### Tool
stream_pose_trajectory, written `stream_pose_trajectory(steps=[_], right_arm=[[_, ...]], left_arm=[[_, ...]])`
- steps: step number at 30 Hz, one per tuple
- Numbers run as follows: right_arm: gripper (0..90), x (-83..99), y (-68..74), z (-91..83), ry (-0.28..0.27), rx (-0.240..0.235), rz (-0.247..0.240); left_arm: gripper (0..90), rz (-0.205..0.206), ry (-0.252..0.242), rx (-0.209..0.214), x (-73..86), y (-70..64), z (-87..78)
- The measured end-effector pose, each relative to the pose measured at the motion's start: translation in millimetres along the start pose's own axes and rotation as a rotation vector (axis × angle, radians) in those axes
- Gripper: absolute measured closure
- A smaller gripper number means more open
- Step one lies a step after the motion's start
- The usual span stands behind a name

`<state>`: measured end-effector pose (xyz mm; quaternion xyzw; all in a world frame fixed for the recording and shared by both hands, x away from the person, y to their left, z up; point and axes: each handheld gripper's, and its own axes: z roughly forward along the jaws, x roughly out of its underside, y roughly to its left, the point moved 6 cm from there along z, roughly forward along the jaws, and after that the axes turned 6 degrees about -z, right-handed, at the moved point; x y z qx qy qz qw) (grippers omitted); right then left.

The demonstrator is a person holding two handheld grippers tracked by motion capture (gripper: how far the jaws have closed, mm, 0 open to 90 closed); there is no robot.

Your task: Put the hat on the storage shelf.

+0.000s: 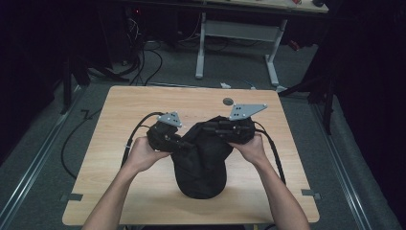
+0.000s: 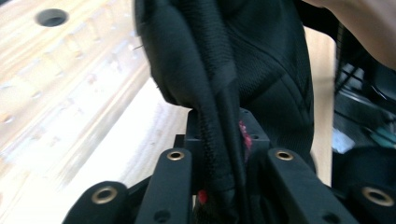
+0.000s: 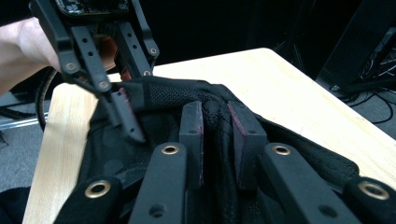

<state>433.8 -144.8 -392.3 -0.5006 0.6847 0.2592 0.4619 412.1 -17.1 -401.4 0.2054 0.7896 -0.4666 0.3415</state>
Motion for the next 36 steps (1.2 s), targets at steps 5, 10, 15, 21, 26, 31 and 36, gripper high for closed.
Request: stream_pose_trajectory(steps=[5, 10, 15, 21, 26, 31, 36], right_arm=[[72.0, -1.7, 1.2, -2.5, -0.002, 0.037, 0.006], [55.7, -1.9, 1.1, -9.7, -0.021, 0.083, 0.054], [47.7, 5.2, -0.3, -24.7, -0.041, 0.145, 0.104], [45.8, 19.7, 0.3, -36.6, -0.026, 0.19, 0.157], [45.5, 35.4, -0.6, -26.4, 0.021, 0.177, 0.201], [64.3, 42.8, 0.7, -15.3, 0.059, 0.158, 0.179], [90.0, 41.5, -4.1, -17.8, 0.028, 0.154, 0.175]], left_arm=[[81.2, -0.004, -0.038, -0.034, -5.5, 4.6, -0.6], [81.8, -0.012, -0.083, -0.07, -11.3, 8.0, -2.8], [81.8, -0.036, -0.142, -0.095, -20.6, 13.1, -11.4], [81.7, -0.067, -0.201, -0.131, -27.4, 20.3, -21.1], [81.6, -0.073, -0.213, -0.124, -25.9, 20.0, -21.4], [81.2, -0.079, -0.203, -0.13, -22.1, 22.8, -20.9], [80.0, -0.091, -0.195, -0.1, -18.4, 18.2, -24.1]])
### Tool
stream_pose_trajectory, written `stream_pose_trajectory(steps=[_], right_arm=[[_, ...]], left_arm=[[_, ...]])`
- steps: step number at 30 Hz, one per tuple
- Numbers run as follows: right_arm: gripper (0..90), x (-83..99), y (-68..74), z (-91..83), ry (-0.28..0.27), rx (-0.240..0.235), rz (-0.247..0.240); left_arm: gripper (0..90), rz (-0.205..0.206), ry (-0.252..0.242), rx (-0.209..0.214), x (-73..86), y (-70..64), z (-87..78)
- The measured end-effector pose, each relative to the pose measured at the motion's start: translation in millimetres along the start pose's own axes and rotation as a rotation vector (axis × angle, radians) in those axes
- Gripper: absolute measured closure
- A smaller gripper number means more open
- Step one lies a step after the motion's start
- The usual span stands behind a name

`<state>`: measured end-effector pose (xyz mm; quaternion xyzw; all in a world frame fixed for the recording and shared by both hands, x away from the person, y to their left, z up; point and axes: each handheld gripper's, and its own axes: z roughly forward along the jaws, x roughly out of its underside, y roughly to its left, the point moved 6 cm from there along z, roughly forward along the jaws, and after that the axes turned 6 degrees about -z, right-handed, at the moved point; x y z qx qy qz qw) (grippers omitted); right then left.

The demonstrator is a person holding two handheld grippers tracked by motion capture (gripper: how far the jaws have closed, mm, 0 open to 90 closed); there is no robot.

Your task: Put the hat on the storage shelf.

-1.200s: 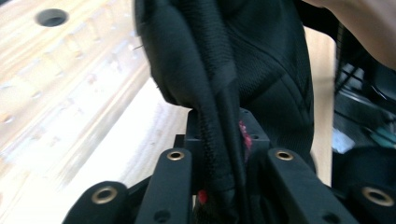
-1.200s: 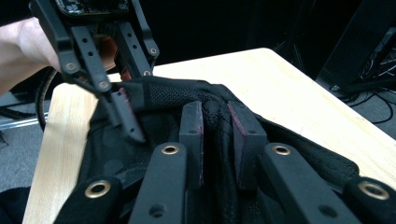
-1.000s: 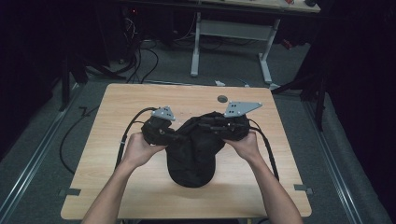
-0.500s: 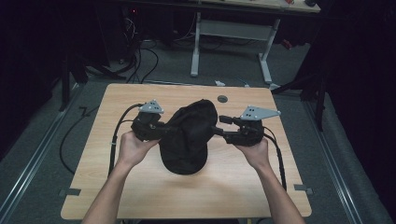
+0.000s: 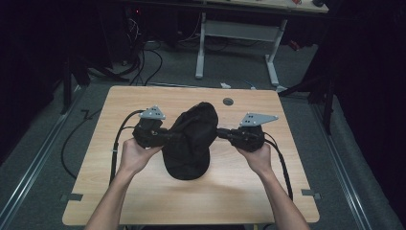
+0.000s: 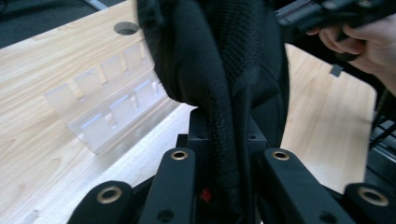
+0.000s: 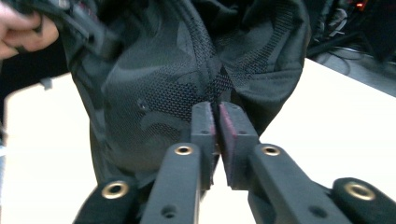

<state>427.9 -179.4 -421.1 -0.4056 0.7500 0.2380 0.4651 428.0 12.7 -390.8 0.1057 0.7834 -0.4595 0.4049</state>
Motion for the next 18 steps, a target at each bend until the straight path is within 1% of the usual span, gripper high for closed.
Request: stream_pose_trajectory(steps=[2, 3, 4, 5, 9, 12, 14, 15, 17, 18], right_arm=[[90.0, -2.2, 0.2, 1.1, -0.001, 0.03, -0.022], [90.0, -3.2, 0.5, 1.4, -0.005, 0.032, -0.027], [90.0, -4.2, 1.2, 1.8, -0.012, 0.023, -0.025], [90.0, -5.1, 1.6, 2.2, -0.015, 0.023, -0.03], [90.0, -8.4, 1.7, 4.6, -0.009, 0.033, -0.044], [90.0, -11.1, 0.3, 6.9, -0.009, 0.038, -0.042], [90.0, -13.5, -0.3, 7.5, -0.017, 0.034, -0.033], [89.6, -15.1, -0.4, 7.4, -0.027, 0.03, -0.025], [82.1, -18.5, -0.6, 6.8, -0.056, 0.028, -0.004], [76.7, -20.4, -0.6, 6.5, -0.065, 0.04, 0.004]], left_arm=[[79.7, 0.012, 0.008, 0.001, 2.0, -2.0, 1.4], [79.3, 0.013, 0.008, 0.0, 2.5, -2.8, 2.2], [79.1, 0.013, 0.008, -0.003, 3.3, -3.6, 3.2], [78.8, 0.031, 0.013, -0.006, 4.9, -4.0, 4.2], [77.4, 0.048, 0.008, -0.008, 6.4, -7.3, 4.9], [76.9, 0.055, -0.004, -0.01, 4.9, -9.5, 3.5], [77.4, 0.078, -0.026, -0.022, 3.9, -9.9, 2.0], [78.3, 0.09, -0.04, -0.034, 3.1, -9.4, 1.6], [79.6, 0.087, -0.063, -0.058, 0.3, -7.5, 2.0], [80.1, 0.089, -0.066, -0.068, -0.3, -5.8, 2.3]])
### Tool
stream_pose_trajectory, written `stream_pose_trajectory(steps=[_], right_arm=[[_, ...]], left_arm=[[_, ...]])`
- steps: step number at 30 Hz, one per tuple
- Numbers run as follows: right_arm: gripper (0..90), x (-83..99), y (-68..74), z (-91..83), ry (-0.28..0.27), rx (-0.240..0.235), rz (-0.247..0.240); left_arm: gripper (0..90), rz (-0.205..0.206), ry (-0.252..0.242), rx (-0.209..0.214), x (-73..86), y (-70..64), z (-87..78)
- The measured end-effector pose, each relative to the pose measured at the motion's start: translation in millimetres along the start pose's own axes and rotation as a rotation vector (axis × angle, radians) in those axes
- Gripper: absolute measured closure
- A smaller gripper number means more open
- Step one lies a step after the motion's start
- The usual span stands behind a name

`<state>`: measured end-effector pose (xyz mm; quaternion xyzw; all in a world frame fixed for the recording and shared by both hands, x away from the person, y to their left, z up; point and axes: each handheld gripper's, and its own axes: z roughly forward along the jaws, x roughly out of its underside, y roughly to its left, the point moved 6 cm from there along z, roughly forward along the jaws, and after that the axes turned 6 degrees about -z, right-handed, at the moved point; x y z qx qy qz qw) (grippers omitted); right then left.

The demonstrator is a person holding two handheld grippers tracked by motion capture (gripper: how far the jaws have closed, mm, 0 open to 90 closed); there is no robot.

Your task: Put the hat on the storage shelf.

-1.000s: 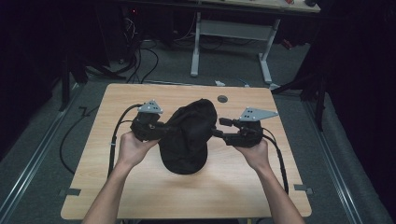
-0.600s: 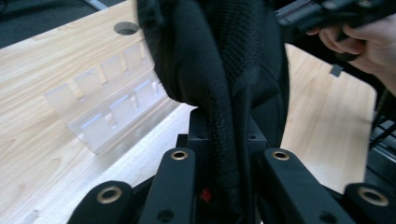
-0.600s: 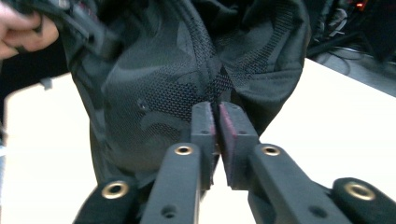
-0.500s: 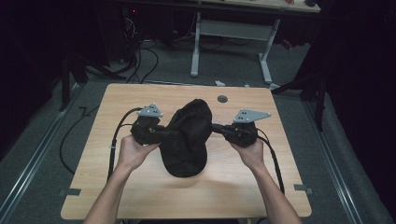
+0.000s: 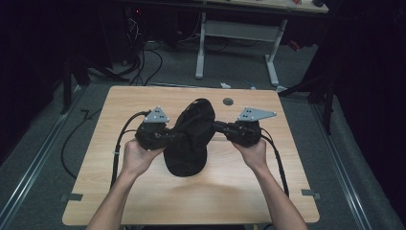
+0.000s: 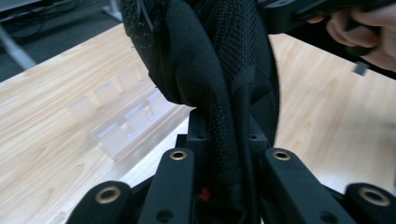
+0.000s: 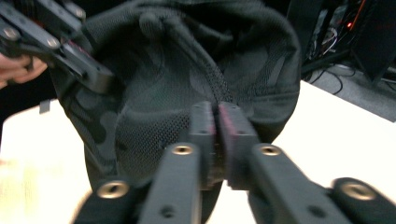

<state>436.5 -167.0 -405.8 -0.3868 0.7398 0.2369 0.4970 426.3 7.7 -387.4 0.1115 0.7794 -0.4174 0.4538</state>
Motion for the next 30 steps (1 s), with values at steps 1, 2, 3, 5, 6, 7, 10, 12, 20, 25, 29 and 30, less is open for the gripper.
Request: stream_pose_trajectory(steps=[1, 2, 3, 5, 6, 7, 10, 12, 20, 25, 29, 30], right_arm=[[72.4, -1.1, -0.2, 0.1, -0.006, 0.011, 0.003], [69.9, -2.3, -0.3, -0.2, -0.007, 0.026, 0.008], [67.8, -3.6, -0.7, -0.7, -0.013, 0.032, 0.007], [63.8, -5.8, -1.8, -1.5, -0.02, 0.045, 0.014], [62.8, -6.6, -2.0, -1.0, -0.02, 0.041, 0.021], [61.6, -7.0, -1.9, -0.1, -0.012, 0.031, 0.026], [67.4, -8.1, -0.5, 4.3, 0.013, 0.001, 0.03], [75.7, -10.0, 1.7, 7.1, 0.022, -0.023, 0.023], [85.8, -30.5, 0.1, 8.4, -0.007, 0.036, -0.054], [89.1, -38.4, -3.4, 15.2, -0.022, 0.074, -0.08], [89.2, -37.0, -4.8, 20.4, -0.02, 0.071, -0.081], [89.0, -35.8, -5.4, 21.5, -0.014, 0.059, -0.072]], left_arm=[[80.4, -0.001, -0.002, -0.008, -0.6, 1.9, 0.5], [80.7, -0.008, -0.003, -0.013, -1.0, 3.1, 1.0], [80.8, -0.006, 0.0, -0.019, -0.8, 4.3, 1.2], [80.9, -0.001, 0.004, -0.018, 0.3, 3.7, 1.7], [80.9, 0.0, 0.004, -0.017, 0.8, 2.8, 2.0], [80.9, -0.002, 0.004, -0.014, 1.1, 1.7, 2.5], [80.6, 0.003, 0.016, -0.002, 4.1, -0.6, 4.6], [80.4, 0.014, 0.032, -0.003, 7.1, -0.9, 5.8], [75.6, 0.012, 0.063, 0.026, 11.1, -8.0, 3.5], [74.2, 0.015, 0.068, 0.04, 13.5, -13.0, 2.6], [78.0, 0.017, 0.043, 0.0, 10.3, -7.2, 2.4], [79.8, 0.009, 0.04, -0.01, 8.9, -5.0, 2.6]])
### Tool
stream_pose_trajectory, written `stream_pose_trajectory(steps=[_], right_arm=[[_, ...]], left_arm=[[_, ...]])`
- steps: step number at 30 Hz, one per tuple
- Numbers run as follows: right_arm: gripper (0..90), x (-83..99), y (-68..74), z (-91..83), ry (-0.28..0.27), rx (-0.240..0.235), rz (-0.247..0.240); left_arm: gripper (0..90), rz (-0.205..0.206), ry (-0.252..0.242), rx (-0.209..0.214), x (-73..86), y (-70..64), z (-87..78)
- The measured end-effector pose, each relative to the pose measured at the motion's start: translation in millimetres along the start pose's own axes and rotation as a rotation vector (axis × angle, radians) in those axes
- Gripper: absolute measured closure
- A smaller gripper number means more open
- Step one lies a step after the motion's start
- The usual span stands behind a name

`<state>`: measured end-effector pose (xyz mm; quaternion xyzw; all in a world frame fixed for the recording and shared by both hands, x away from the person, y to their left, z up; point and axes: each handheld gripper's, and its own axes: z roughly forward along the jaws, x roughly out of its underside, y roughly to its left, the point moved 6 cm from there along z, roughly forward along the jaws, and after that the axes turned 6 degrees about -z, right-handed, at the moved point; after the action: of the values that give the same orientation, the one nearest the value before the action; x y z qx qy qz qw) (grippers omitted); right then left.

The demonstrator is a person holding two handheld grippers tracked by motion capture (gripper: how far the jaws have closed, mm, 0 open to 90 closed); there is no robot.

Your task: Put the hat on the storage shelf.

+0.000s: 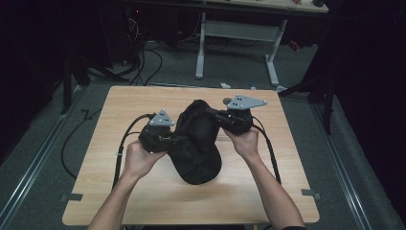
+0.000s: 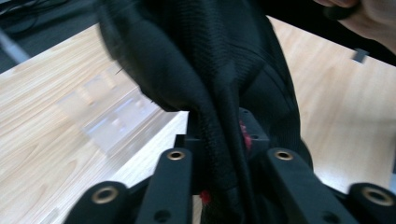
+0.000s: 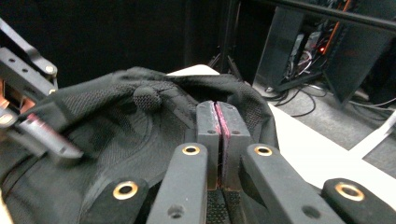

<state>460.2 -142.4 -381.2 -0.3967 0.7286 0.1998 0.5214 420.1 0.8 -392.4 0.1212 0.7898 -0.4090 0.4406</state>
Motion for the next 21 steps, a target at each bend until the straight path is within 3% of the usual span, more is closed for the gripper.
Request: stream_pose_trajectory(steps=[4, 7, 10, 15, 21], right_arm=[[83.6, 4.3, -1.6, -0.9, -0.009, -0.022, 0.037], [69.5, 7.2, -2.9, -6.5, -0.017, -0.015, 0.066], [61.5, 11.5, -5.1, -16.9, -0.02, 0.003, 0.078], [52.3, 28.6, -5.7, -36.4, 0.041, 0.049, 0.085], [46.4, 72.4, -3.2, -48.3, 0.166, 0.131, 0.097]], left_arm=[[81.5, -0.006, -0.041, -0.046, -7.5, 7.9, 0.9], [81.9, -0.033, -0.066, -0.049, -14.8, 11.7, -0.2], [81.9, -0.065, -0.091, -0.046, -23.2, 13.5, -3.3], [81.9, -0.09, -0.131, -0.056, -39.6, 14.2, -8.7], [81.8, -0.107, -0.183, -0.089, -59.5, 17.3, -9.6]])
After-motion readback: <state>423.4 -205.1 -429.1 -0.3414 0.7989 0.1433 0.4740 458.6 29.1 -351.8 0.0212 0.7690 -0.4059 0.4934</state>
